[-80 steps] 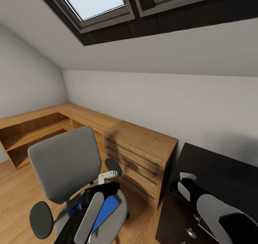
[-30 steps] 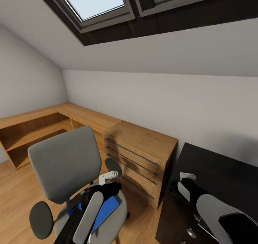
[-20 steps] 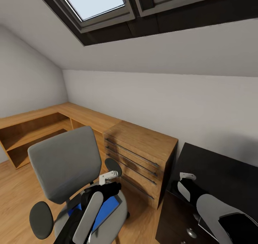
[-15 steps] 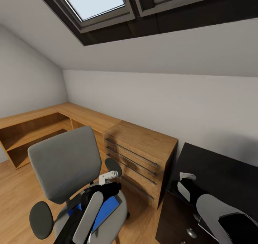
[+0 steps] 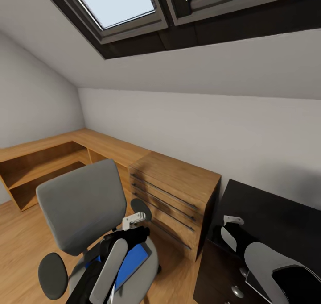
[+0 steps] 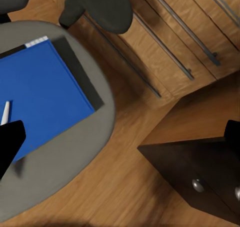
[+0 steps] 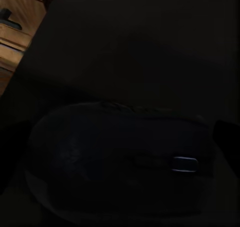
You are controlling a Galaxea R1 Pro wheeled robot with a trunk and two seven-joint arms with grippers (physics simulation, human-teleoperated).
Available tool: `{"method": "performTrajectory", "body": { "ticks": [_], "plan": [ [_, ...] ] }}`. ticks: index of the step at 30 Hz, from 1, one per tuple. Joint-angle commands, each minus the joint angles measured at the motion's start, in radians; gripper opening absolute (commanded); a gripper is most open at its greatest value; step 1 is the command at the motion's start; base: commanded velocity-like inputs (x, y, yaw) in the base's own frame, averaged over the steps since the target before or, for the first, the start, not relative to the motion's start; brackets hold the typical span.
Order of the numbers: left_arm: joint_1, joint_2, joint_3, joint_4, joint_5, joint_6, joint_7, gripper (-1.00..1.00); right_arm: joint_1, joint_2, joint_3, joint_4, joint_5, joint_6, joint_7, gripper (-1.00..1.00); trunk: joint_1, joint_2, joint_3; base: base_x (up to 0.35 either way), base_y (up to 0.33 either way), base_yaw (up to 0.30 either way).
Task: In the bedroom, organize the workspace by keeping the computer under the desk, ensuring the monitor is on the desk, placing the keyboard on the desk next to the monitor, placing the mouse on the desk next to the keyboard, moving the folder from the swivel chair onto the desk next to the mouse, stacking the notebook on top of the folder with the pen on top of the notebook, and positioning the swivel chair next to the desk.
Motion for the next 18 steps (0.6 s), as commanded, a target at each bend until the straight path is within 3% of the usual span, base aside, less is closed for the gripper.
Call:
{"method": "performTrajectory", "body": {
  "ticks": [1,7,14,18],
  "plan": [
    [-0.001,0.001,-0.001,-0.001,0.010,-0.008,0.011,1.00,0.000,-0.001,0.009,-0.003,-0.009,0.006,-0.006,-1.00,-0.004,0.006,0.002,0.000,0.000,0.000],
    [0.000,0.001,0.000,-0.002,0.010,-0.016,0.012,1.00,0.000,-0.001,0.009,-0.003,-0.009,0.005,-0.005,-1.00,-0.027,0.048,0.021,-0.077,0.000,0.000],
    [0.000,0.002,0.000,-0.002,0.010,-0.018,0.012,1.00,0.000,-0.002,0.010,-0.018,-0.009,0.003,-0.003,-1.00,-0.054,0.097,0.043,-0.294,0.000,0.000],
    [0.000,0.002,0.000,-0.002,0.010,-0.018,0.011,1.00,0.001,-0.001,0.013,-0.104,-0.007,-0.007,-0.007,-1.00,-0.069,0.125,0.055,-0.336,0.000,0.000]
  ]
}}
